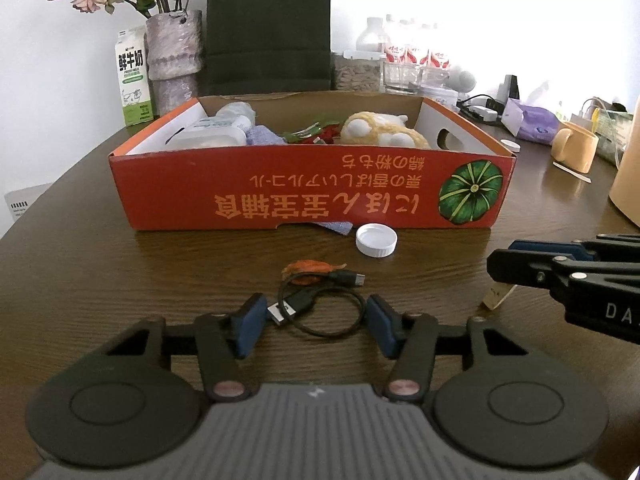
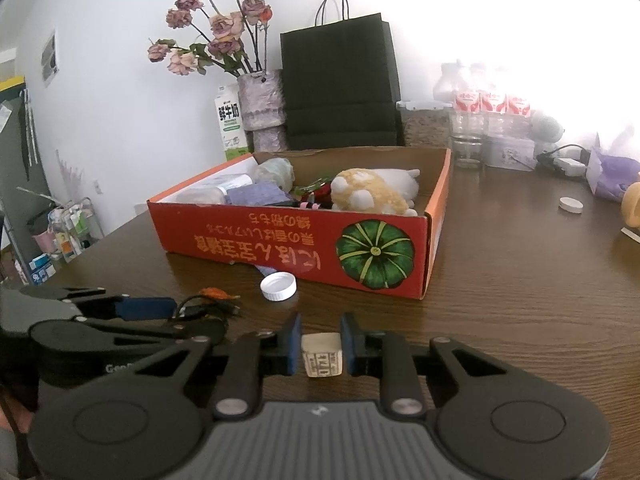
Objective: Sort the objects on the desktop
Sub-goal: 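Move the left gripper to the small black USB cable while the right holds the block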
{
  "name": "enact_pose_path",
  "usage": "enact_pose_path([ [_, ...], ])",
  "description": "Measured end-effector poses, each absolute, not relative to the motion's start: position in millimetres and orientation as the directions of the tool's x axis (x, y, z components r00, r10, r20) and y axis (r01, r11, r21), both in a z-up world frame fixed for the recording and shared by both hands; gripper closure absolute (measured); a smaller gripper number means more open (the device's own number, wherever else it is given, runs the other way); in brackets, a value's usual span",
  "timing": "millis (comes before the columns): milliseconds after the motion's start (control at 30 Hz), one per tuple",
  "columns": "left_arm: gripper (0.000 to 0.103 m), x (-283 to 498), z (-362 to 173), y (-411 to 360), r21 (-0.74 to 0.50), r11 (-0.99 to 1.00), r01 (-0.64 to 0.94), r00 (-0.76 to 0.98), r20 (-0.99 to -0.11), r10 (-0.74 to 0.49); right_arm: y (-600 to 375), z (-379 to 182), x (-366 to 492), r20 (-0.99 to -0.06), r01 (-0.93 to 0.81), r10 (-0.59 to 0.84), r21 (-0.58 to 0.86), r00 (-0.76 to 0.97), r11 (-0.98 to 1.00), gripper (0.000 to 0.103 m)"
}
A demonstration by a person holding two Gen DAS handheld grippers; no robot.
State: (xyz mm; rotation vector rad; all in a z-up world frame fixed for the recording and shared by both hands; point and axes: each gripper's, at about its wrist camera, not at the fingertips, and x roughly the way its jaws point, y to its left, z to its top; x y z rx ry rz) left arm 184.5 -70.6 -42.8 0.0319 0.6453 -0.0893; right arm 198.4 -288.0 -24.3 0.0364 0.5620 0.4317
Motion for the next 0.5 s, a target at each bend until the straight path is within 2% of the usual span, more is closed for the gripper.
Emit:
enact_pose_path([
  [267, 0.044, 183, -44, -70, 0.006, 0.995, 0.101, 0.796, -0.6, -0.077, -288, -35, 195, -0.557, -0.373, 0.385, 0.14, 0.736, 0.917, 0.082],
  [367, 0.039, 182, -44, -70, 0.011, 0.994, 0.112, 0.794, -0.603, -0.083, -289, -38, 195, -0.568, -0.368, 0.379, 0.141, 0.73, 0.919, 0.082],
  [433, 0.031, 182, -44, -71, 0.017, 0.992, 0.124, 0.792, -0.604, -0.088, -287, -38, 196, -0.571, -0.368, 0.376, 0.136, 0.729, 0.92, 0.081],
  [500, 0.03, 182, -45, -72, 0.02, 0.992, 0.127, 0.794, -0.601, -0.09, -286, -38, 195, -0.572, -0.371, 0.372, 0.123, 0.731, 0.92, 0.081],
])
